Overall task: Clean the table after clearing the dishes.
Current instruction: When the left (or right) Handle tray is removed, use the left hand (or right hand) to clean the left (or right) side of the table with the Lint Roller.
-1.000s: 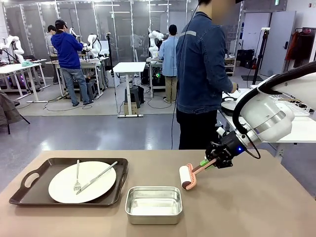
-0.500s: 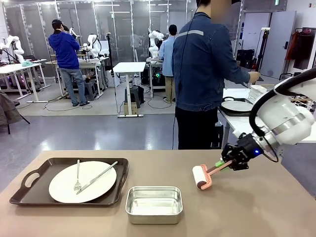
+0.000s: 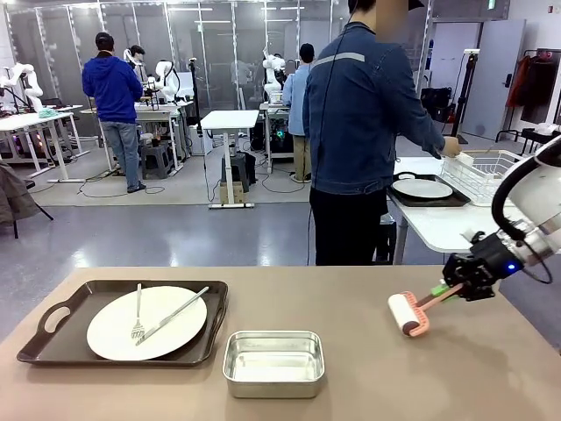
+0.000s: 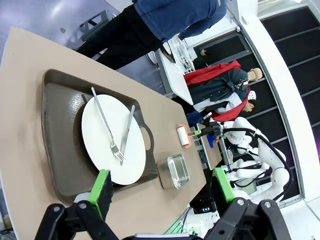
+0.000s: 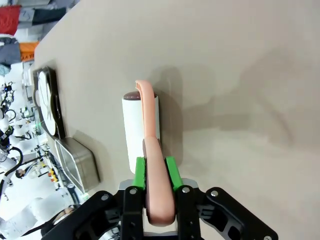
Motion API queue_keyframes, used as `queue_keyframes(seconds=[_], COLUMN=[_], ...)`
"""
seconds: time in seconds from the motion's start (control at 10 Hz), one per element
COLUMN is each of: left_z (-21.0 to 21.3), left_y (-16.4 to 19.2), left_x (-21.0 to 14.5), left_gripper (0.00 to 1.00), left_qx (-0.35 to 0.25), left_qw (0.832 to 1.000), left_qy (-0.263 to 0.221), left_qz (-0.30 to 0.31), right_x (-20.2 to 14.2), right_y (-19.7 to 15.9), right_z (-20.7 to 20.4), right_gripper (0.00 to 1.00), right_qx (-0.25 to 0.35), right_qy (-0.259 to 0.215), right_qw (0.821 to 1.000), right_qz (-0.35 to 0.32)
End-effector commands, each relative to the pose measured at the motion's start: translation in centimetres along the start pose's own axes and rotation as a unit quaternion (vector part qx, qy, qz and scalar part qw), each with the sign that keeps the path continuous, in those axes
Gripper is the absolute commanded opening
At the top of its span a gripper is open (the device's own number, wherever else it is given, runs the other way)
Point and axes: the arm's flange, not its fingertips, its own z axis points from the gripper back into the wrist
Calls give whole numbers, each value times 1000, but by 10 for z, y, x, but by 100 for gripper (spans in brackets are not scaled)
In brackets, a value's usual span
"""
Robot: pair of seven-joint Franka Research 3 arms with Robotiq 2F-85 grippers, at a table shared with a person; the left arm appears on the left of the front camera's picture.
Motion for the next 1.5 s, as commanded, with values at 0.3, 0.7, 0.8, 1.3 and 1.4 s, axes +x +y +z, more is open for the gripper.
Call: queue_keyframes(seconds=[0.3, 0.7, 0.8, 1.3, 1.4], left_z=[4, 4, 4, 4, 4], left_y=[-1, -1, -1, -1, -1], left_x=[-2, -2, -2, -2, -2], left_gripper=[100, 100, 100, 100, 100], left_qx=[-3, -3, -3, -3, -3], left_qw=[1000, 1000, 1000, 1000, 1000], left_qy=[2, 2, 2, 2, 2], left_qz=[-2, -2, -2, -2, -2], right_x=[13, 0, -5, -23, -22], right_y=[-81, -48, -32, 44, 50], right_z=[47, 87, 99, 150, 151], right_gripper=[21, 21, 21, 21, 21], right_qx=[-195, -194, -200, -224, -235], right_qy=[-28, -66, -78, -129, -124], right_qw=[980, 979, 976, 962, 960], right_qz=[-22, 18, 35, 87, 87])
